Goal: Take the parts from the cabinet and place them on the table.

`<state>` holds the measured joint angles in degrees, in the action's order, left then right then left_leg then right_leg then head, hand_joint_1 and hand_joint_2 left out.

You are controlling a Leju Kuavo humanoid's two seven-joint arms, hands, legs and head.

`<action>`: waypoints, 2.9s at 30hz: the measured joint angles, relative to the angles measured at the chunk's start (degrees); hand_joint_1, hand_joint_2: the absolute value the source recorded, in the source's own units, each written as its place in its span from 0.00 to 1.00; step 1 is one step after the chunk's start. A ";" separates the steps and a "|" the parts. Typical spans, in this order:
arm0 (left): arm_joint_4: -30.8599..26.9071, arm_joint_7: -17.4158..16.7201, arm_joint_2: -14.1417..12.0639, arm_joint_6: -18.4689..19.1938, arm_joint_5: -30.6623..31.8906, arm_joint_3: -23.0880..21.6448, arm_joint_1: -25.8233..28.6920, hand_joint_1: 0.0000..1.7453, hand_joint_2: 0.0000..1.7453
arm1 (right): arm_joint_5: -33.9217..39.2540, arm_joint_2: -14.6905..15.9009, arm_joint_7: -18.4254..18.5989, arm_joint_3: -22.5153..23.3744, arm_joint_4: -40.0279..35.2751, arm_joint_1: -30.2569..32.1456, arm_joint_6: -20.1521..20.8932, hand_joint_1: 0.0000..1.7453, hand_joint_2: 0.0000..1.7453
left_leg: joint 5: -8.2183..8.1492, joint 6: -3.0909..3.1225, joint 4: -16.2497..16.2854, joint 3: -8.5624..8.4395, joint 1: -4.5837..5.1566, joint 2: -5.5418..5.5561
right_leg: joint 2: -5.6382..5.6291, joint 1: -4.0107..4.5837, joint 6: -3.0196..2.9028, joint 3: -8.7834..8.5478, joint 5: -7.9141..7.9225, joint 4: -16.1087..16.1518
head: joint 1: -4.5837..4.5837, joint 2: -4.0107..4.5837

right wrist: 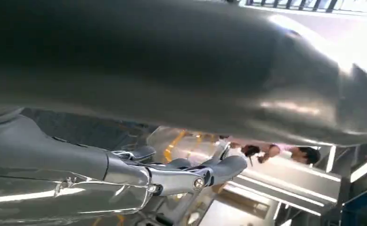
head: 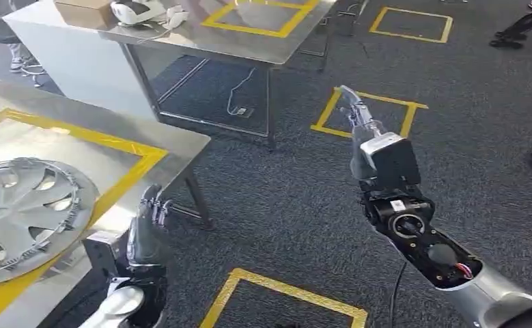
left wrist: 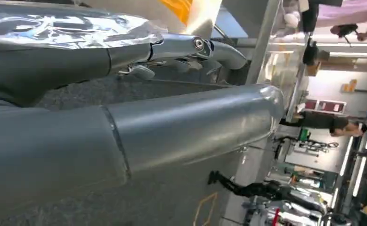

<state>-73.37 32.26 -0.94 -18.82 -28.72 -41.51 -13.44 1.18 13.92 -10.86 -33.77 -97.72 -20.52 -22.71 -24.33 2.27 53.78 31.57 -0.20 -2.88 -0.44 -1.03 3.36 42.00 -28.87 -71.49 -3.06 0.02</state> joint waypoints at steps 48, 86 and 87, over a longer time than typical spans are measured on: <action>-0.04 0.39 -0.04 1.05 -0.83 -0.07 -0.68 0.00 0.00 | 1.42 0.11 -0.28 -0.11 -0.74 0.90 -2.14 0.00 0.00 | 0.22 -1.19 0.74 0.79 0.48 7.12 | -7.69 -0.17 -2.10 -7.90 6.69 16.89 | 2.25 -0.02; 0.42 -0.17 0.48 0.90 -1.20 -0.09 -1.08 0.00 0.00 | 2.18 0.09 -0.48 0.07 -0.46 0.81 -1.46 0.00 0.00 | 1.25 -0.02 -1.76 -0.41 0.27 0.62 | -0.16 0.29 -0.77 1.01 -1.82 -1.49 | 0.85 0.00; 0.42 -0.17 0.52 0.90 -1.31 -0.09 -1.05 0.00 0.00 | 2.25 0.11 -0.46 0.07 -0.46 0.85 -1.55 0.00 0.00 | 1.20 -0.10 -1.75 -0.43 0.24 -0.09 | -0.04 0.05 -0.57 1.05 -1.23 -1.72 | 0.52 -0.02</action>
<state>-72.96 32.09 -0.42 -17.92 -30.03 -41.59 -14.49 3.43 14.03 -11.32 -33.70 -98.18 -19.67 -24.26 -23.14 2.17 52.03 31.14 0.04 -2.98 -0.48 -0.98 2.79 43.05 -30.11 -73.20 -2.54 0.00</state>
